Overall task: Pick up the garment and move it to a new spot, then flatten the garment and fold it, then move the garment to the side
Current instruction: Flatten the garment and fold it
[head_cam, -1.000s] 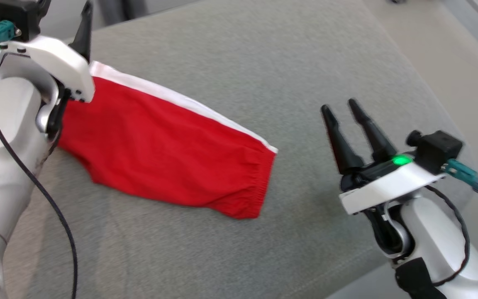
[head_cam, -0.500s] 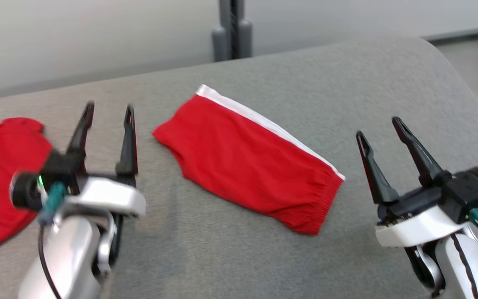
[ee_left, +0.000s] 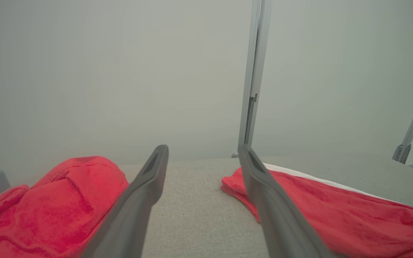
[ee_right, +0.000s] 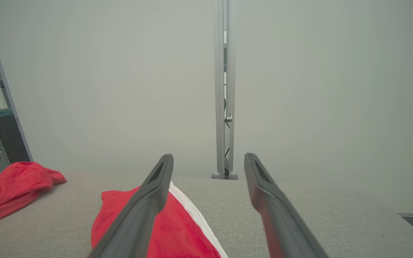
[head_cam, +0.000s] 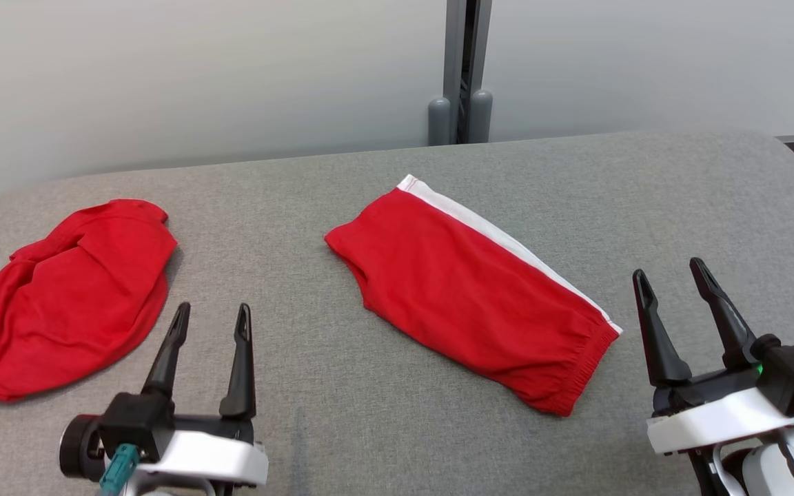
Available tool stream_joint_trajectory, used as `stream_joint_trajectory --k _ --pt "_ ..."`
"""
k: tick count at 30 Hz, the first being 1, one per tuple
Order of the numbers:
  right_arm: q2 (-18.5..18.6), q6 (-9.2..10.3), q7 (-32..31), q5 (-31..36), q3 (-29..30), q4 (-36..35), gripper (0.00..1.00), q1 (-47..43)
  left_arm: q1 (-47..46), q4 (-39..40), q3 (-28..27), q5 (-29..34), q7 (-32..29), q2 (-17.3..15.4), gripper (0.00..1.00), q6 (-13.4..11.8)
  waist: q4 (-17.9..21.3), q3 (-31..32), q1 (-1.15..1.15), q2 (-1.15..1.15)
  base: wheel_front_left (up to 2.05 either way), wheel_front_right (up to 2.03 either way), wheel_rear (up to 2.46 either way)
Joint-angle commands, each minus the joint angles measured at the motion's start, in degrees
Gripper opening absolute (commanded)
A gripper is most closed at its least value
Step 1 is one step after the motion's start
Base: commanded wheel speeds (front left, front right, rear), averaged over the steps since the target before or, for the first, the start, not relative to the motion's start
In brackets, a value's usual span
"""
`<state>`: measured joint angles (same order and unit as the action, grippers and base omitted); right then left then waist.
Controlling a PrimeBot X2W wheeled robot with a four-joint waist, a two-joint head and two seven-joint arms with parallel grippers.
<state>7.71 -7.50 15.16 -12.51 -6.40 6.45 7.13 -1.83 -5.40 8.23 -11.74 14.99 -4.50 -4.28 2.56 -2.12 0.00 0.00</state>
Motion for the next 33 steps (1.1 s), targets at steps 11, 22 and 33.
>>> stream_joint_trajectory --k 11,22,33 --pt "-0.79 0.02 0.11 0.87 1.14 1.10 1.00 -1.83 3.60 -1.72 -1.23 0.49 0.16 1.53 1.00 2.24 -1.04 0.45 0.00 0.00 0.00 0.00 0.00" --pt "-1.74 0.02 0.10 -0.70 2.34 4.05 1.00 -3.09 3.28 -1.63 0.23 0.00 0.16 1.50 1.00 1.47 -1.12 0.90 0.00 0.00 0.00 0.00 0.00" --pt "-3.47 0.01 0.11 -11.76 2.15 17.88 1.00 -2.24 2.59 -1.93 1.34 0.70 0.16 1.51 1.00 1.91 -3.85 0.08 0.00 0.00 0.00 0.00 0.00"
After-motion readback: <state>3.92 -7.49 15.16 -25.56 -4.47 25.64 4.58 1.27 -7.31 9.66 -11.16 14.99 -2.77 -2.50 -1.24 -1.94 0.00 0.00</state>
